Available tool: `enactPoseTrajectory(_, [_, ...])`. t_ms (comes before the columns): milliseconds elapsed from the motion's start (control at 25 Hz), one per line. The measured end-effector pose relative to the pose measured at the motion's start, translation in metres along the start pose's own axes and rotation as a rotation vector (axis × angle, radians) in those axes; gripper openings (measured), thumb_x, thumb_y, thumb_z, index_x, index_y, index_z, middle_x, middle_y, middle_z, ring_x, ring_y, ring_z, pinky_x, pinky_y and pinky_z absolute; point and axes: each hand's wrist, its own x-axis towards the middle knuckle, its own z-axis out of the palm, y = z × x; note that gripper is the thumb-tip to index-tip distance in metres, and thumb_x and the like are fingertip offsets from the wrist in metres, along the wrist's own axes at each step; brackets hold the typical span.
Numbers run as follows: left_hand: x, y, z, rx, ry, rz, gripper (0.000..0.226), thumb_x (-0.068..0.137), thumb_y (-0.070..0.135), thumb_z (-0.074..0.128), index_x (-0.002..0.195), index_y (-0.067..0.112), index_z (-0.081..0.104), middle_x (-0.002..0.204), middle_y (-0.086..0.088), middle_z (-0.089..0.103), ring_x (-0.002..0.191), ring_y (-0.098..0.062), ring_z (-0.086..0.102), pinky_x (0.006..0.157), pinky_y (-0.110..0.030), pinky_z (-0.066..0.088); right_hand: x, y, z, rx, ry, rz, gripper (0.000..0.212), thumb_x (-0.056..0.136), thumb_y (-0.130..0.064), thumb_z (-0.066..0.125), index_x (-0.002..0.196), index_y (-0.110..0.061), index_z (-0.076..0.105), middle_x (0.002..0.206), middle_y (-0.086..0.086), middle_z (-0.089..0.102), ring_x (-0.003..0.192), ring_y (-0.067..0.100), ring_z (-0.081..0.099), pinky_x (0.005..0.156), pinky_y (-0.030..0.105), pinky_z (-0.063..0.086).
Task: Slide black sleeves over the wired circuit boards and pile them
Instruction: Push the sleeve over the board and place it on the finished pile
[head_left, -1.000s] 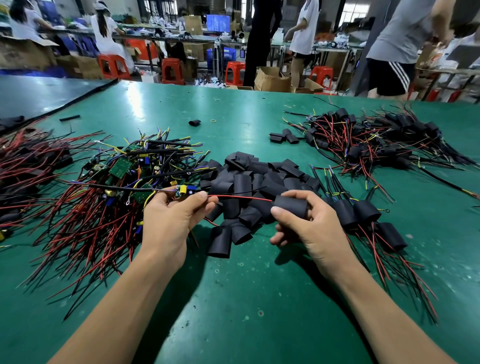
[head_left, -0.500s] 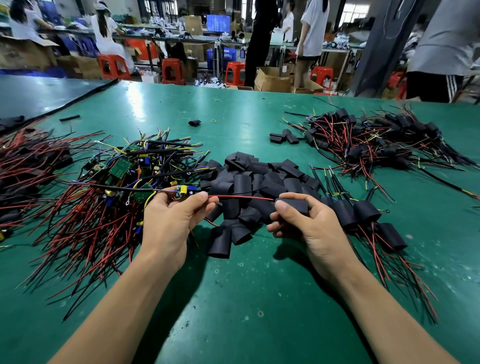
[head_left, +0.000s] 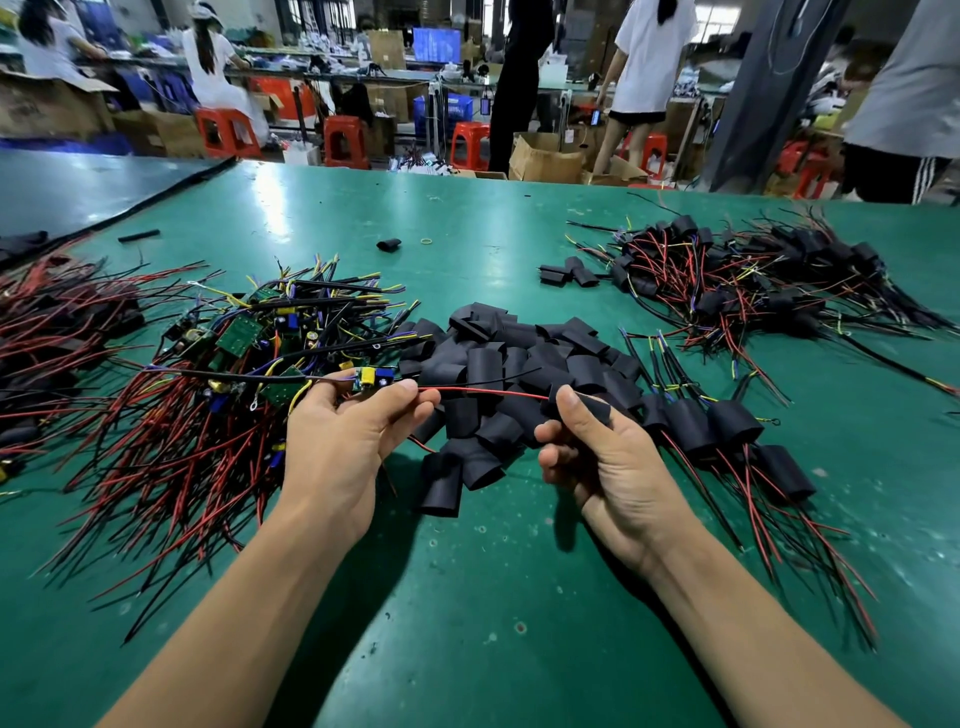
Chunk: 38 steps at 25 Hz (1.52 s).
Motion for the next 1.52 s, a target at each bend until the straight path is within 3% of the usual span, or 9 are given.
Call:
enactPoseTrajectory(200, [-0.005, -0.002, 0.003, 0.011, -0.052, -0.017, 0.036, 0.082, -0.014, 0.067, 0.106, 0.004, 0.048, 0.084, -0.023, 0.068, 0.072, -0.03, 0.074, 0.064, -0.025, 0.059, 0.0, 0.0, 0.0, 0.005, 0.031, -0.039, 0.04, 0.065, -0.035, 0.081, 0.096, -0.016, 0.066, 0.077, 0.01, 0.073, 0.049, 0.013, 0.063, 0.047, 0.023, 0.051])
enactPoseTrajectory(520, [-0.005, -0.001, 0.003, -0.004, -0.091, -0.049, 0.04, 0.08, -0.013, 0.068, 0.11, 0.004, 0.048, 0.079, -0.019, 0.071, 0.073, -0.03, 0.074, 0.064, -0.025, 0.059, 0.001, -0.003, -0.001, 0.085, 0.091, -0.097, 0.03, 0.073, -0.03, 0.076, 0.098, -0.017, 0.066, 0.083, 0.011, 0.074, 0.049, 0.013, 0.061, 0.047, 0.022, 0.051])
enactPoseTrajectory(720, [-0.007, -0.001, 0.004, 0.017, -0.092, -0.07, 0.032, 0.08, -0.014, 0.067, 0.097, 0.006, 0.048, 0.083, -0.022, 0.069, 0.073, -0.032, 0.074, 0.063, -0.026, 0.06, -0.001, -0.006, 0.0, 0.107, 0.078, -0.09, 0.026, 0.074, -0.029, 0.074, 0.096, -0.019, 0.065, 0.082, 0.009, 0.074, 0.048, 0.011, 0.06, 0.047, 0.021, 0.051])
enactPoseTrajectory(960, [-0.008, 0.0, 0.004, 0.008, -0.115, -0.072, 0.038, 0.079, -0.011, 0.069, 0.108, 0.004, 0.049, 0.083, -0.021, 0.069, 0.073, -0.03, 0.074, 0.062, -0.025, 0.059, -0.002, -0.004, 0.0, 0.068, -0.006, -0.018, 0.029, 0.066, -0.026, 0.083, 0.092, -0.018, 0.072, 0.077, 0.009, 0.071, 0.05, 0.013, 0.059, 0.048, 0.021, 0.05])
enactPoseTrajectory(1240, [-0.017, -0.004, 0.013, -0.031, -0.196, -0.167, 0.047, 0.069, 0.002, 0.072, 0.112, 0.005, 0.051, 0.087, -0.022, 0.074, 0.077, -0.032, 0.075, 0.059, -0.025, 0.059, -0.004, -0.001, 0.006, 0.082, -0.078, 0.042, 0.032, 0.057, -0.023, 0.088, 0.086, -0.016, 0.078, 0.068, 0.007, 0.065, 0.046, 0.013, 0.054, 0.046, 0.021, 0.047])
enactPoseTrajectory(1400, [-0.021, -0.005, 0.017, -0.056, -0.312, -0.273, 0.033, 0.089, 0.034, 0.058, 0.115, 0.013, 0.055, 0.103, -0.021, 0.074, 0.087, -0.033, 0.075, 0.063, -0.031, 0.061, -0.006, -0.003, 0.007, 0.149, -0.084, 0.076, 0.041, 0.057, -0.022, 0.086, 0.095, -0.014, 0.073, 0.066, 0.003, 0.062, 0.045, 0.01, 0.05, 0.048, 0.02, 0.045])
enactPoseTrajectory(1520, [-0.022, -0.009, 0.018, 0.036, -0.342, -0.313, 0.037, 0.101, 0.041, 0.04, 0.111, 0.013, 0.064, 0.1, -0.011, 0.073, 0.076, -0.026, 0.073, 0.059, -0.032, 0.06, -0.006, -0.003, 0.007, 0.151, -0.112, 0.072, 0.038, 0.058, -0.019, 0.085, 0.095, -0.016, 0.075, 0.067, 0.004, 0.061, 0.047, 0.011, 0.05, 0.049, 0.02, 0.045])
